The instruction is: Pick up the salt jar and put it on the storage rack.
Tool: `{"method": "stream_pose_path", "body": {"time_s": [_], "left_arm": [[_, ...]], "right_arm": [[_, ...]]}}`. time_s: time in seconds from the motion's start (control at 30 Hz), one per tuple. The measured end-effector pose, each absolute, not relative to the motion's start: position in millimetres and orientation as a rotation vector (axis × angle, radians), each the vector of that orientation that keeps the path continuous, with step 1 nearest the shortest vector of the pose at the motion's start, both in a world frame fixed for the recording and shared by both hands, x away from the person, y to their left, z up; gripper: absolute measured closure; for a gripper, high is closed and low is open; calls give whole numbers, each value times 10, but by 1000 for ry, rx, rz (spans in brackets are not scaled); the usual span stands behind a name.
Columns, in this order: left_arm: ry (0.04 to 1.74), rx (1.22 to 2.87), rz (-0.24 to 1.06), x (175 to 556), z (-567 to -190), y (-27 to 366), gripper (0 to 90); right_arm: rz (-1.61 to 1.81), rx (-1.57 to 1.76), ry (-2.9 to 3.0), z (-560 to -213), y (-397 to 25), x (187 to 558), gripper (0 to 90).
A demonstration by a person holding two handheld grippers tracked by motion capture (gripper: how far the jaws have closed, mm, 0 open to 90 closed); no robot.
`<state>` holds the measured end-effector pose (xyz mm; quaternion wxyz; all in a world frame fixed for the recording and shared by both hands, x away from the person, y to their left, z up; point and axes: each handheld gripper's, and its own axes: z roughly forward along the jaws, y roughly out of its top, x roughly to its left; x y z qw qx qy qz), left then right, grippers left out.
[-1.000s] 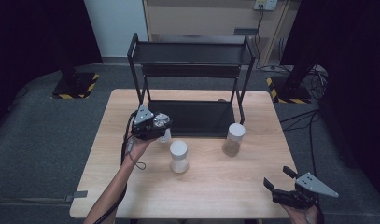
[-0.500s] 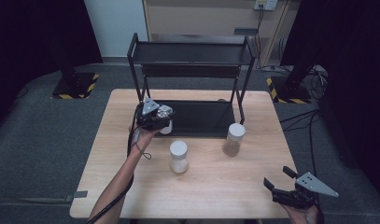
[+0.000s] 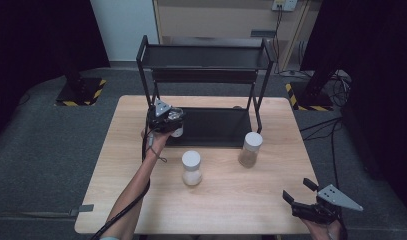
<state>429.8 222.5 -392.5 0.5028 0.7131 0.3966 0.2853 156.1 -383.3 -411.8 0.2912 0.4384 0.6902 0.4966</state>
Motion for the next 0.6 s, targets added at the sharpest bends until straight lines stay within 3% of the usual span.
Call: {"method": "stream_pose_path", "body": {"time_s": [0.6], "left_arm": [[988,1740,699,4399,-4086,2153,352]], "right_arm": [[1327,1171,1840,-4119,-3840,1563,88]]}}
